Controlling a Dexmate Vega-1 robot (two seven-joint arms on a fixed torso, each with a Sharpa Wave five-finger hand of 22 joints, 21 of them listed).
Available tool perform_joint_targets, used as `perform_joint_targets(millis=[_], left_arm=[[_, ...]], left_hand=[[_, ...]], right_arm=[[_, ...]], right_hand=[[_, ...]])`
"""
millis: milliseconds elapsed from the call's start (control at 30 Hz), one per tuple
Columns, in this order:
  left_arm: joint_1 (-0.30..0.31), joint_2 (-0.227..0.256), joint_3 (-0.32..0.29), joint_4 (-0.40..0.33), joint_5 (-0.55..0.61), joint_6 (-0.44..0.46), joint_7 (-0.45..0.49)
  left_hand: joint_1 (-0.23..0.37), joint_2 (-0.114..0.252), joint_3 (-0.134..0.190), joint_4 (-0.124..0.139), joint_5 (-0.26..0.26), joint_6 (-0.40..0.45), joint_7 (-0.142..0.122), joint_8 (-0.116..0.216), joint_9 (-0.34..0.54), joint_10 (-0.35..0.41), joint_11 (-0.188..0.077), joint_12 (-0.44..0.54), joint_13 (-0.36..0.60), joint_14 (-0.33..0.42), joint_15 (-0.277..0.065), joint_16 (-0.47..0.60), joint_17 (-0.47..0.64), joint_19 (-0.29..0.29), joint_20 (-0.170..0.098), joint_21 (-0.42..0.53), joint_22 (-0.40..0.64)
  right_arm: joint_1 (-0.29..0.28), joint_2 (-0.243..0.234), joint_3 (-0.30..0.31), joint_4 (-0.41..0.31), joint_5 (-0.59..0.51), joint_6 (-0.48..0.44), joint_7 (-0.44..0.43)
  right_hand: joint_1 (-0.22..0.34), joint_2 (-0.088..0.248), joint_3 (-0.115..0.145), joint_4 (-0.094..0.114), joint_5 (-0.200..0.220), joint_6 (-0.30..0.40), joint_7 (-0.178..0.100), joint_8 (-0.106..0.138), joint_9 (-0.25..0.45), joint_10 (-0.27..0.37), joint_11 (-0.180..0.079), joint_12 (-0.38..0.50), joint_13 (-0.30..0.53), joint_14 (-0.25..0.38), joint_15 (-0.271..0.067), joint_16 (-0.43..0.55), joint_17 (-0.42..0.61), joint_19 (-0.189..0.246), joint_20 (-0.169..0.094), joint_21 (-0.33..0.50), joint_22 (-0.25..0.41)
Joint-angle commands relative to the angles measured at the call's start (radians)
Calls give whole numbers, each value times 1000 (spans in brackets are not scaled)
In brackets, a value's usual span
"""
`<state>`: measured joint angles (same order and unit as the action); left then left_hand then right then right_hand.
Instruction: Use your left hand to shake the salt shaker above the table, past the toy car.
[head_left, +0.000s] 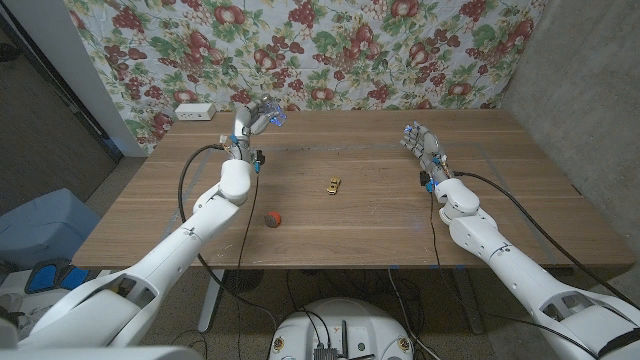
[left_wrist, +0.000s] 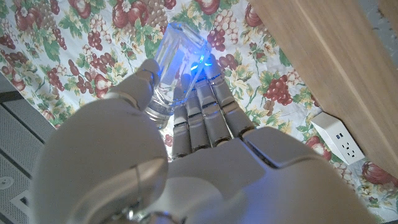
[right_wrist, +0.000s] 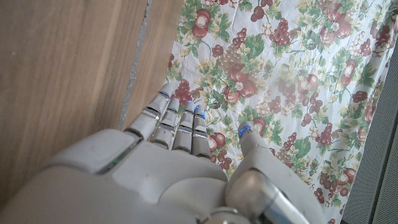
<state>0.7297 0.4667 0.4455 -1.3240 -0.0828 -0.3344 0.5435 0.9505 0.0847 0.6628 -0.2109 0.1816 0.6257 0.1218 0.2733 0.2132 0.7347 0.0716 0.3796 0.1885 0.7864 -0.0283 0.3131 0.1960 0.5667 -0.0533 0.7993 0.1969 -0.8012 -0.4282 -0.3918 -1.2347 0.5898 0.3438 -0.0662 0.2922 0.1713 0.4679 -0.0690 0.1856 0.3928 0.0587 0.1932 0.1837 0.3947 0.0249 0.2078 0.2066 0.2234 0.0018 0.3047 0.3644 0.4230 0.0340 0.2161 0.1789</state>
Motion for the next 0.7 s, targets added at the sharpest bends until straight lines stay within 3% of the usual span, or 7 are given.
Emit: perform_joint_targets(millis=[33,433,700], left_arm=[[8,-33,-13,19,66,-121,75],[21,-46,-27,9,126,-156,121],[26,-49,-33,2,127,-126,117]], left_hand=[[86,89,27,29,1,255,-89,-4,2,301,-233,17,10,76,-207,-2,-1,13,-85,13,3],[87,87,25,30,0,258,-90,-9,3,303,-240,14,11,78,-208,-6,-2,9,-87,18,0],[88,87,23,30,-1,260,-90,-13,3,304,-236,12,12,81,-208,-9,-1,8,-88,22,-1]], right_arm=[[8,4,-3,11,-4,-2,-3],[13,6,-6,16,-5,-3,1],[10,4,-6,9,-8,-6,-6]], right_hand=[[1,-1,3,-5,8,10,3,4,4,7,5,3,5,5,0,1,2,6,-4,-3,2],[1,-1,3,-6,8,10,3,4,4,8,5,3,5,6,-2,0,2,6,-3,-4,2],[0,-1,3,-6,8,9,2,4,4,8,7,3,5,5,-2,-1,2,6,-3,-4,2]])
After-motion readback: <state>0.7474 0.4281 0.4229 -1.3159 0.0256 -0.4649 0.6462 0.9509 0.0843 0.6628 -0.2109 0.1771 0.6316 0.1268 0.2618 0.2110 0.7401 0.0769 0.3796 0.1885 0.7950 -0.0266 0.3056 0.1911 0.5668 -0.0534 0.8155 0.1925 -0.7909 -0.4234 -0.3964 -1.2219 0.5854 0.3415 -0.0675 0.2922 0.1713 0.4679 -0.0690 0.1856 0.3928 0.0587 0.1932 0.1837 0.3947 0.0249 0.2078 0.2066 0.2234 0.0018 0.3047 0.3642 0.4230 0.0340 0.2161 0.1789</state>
